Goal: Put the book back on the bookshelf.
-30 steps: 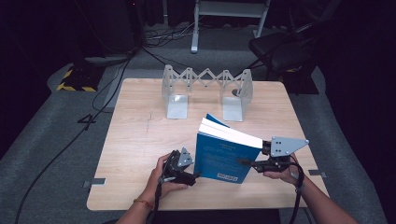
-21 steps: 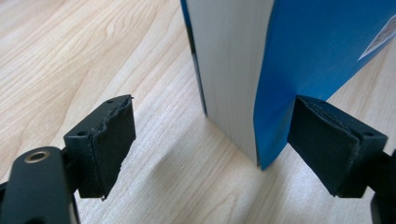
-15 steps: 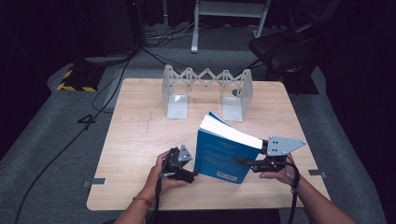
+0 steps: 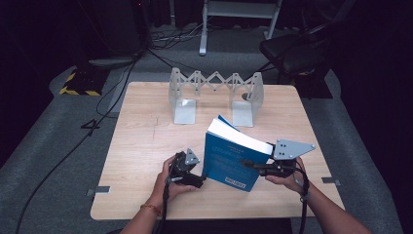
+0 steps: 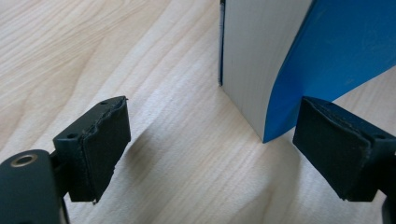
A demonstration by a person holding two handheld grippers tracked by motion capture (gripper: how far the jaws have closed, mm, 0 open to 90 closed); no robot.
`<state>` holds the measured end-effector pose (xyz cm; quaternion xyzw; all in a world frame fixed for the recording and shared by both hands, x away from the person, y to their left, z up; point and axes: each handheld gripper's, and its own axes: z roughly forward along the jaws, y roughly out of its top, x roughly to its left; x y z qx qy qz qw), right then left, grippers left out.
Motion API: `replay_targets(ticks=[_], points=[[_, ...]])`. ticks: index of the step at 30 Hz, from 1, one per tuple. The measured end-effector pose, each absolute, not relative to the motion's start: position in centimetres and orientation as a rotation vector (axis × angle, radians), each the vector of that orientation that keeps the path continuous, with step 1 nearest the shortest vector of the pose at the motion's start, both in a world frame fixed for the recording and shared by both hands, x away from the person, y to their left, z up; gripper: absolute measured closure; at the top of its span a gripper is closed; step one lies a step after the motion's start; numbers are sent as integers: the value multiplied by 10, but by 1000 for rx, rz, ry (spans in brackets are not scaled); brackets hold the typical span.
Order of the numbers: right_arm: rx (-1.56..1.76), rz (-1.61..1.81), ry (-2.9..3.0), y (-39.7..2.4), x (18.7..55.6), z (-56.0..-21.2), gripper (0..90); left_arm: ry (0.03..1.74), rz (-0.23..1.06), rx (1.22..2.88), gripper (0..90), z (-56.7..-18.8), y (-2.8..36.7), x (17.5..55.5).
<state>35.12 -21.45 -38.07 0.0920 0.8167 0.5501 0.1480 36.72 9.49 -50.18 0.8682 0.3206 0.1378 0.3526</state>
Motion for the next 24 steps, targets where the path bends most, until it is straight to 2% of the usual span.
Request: replay_targets(ticks=[6,8,14,24], points=[[279,1601,2337,-210,354,-380,572,841,346,2257,124,-503,97,367],[281,1608,2342,-210,356,-380,580,837,337,2255,159,-503,98,366],[292,1634,2353,-211,359,-379,595,883,337,2242,159,-503,110,363],[311,1637,2355,-214,364,-377,604,866,329,2250,156,-504,133,358]])
